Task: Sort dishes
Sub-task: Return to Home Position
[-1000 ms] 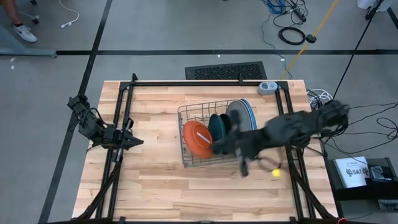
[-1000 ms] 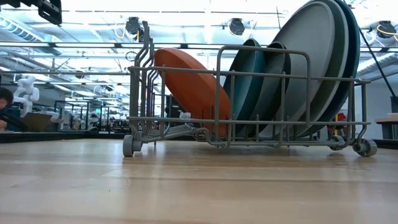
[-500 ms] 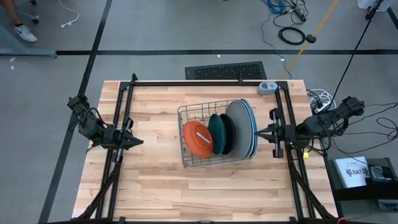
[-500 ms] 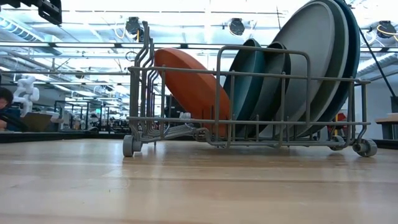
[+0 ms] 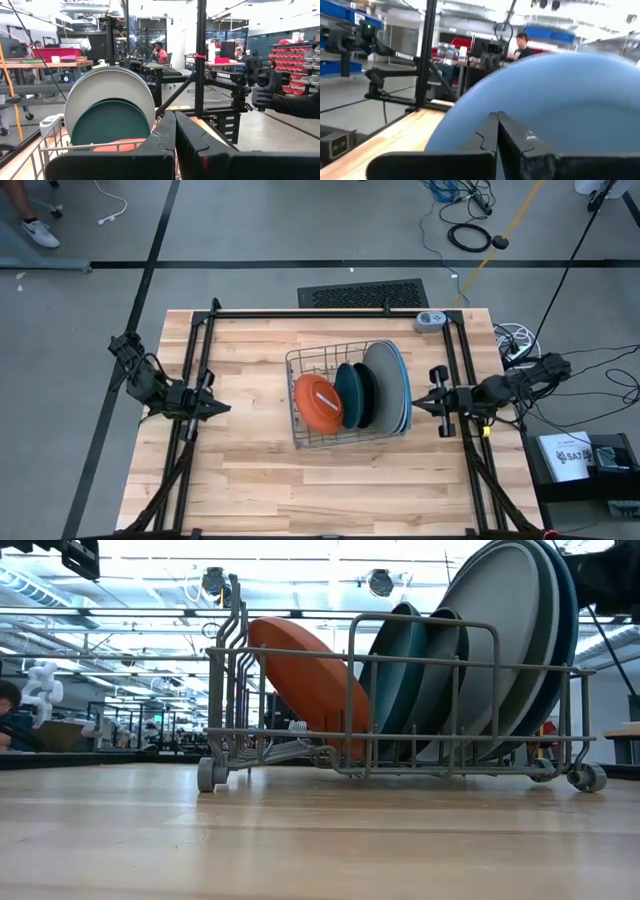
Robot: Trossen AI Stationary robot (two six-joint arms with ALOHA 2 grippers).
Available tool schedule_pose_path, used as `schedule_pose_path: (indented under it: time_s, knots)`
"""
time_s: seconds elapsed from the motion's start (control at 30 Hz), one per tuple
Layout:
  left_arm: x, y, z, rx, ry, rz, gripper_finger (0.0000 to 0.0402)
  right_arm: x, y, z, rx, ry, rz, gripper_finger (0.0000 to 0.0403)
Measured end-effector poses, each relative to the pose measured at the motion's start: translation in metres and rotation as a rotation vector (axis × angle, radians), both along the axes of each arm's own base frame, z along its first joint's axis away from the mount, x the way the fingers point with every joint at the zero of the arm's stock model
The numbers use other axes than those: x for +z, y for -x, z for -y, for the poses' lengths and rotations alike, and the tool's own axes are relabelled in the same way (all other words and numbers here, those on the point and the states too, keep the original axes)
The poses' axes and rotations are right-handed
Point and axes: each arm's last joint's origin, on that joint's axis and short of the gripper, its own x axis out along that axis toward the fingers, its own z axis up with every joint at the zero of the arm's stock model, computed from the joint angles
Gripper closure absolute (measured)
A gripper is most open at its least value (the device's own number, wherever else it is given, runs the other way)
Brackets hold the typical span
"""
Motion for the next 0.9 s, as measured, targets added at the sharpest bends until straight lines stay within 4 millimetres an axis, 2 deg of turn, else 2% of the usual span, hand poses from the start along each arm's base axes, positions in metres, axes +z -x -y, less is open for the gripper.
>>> schedule_pose_path:
  time_s: [0.2, 0.4, 0.6, 0.9]
  knots:
    - [0.000, 0.000, 0.000, 0.000, 0.000, 0.000, 0.0402, -0.008, 0.002, 0.000, 0.071, -0.027, -0.072, 0.0403]
    - [0.000, 0.000, 0.000, 0.000, 0.000, 0.000, 0.0402, -0.016, 0.002, 0.001, 0.027, -0.008, -0.148, 0.0403]
    - [0.000, 0.000, 0.000, 0.000, 0.000, 0.000, 0.0402, -0.016, 0.002, 0.001, 0.032, -0.001, -0.151, 0.0403]
    - [0.000, 0.000, 0.000, 0.000, 0.000, 0.000, 0.0402, -0.015, 0.002, 0.005, -0.125, -0.046, -0.143, 0.0403]
